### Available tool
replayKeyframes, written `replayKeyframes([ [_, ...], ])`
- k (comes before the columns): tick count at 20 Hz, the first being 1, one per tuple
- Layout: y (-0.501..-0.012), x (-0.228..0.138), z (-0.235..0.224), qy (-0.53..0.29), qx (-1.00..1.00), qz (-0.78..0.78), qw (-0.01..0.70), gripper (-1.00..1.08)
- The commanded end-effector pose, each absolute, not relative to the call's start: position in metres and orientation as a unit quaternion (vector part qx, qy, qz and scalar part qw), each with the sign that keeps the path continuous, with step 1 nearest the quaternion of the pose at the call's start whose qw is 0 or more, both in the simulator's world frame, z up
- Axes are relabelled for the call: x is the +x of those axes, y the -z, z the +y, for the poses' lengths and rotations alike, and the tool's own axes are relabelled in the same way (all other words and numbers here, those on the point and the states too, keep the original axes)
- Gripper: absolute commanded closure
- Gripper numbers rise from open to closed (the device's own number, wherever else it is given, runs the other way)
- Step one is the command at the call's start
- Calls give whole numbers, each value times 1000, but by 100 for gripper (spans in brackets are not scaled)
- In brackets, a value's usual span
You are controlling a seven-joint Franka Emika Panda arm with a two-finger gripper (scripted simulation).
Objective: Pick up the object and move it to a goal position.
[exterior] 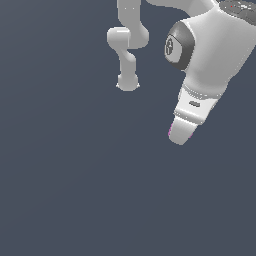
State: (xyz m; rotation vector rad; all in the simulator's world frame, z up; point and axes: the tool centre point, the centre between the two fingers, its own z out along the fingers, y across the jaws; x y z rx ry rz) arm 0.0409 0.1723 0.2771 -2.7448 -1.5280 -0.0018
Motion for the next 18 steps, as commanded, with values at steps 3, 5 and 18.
replayKeyframes([
  [3,-293,50,187,0,-874,-486,0,108],
  [5,-298,53,192,0,-874,-486,0,108],
  [18,-309,60,203,0,-874,-486,0,108],
])
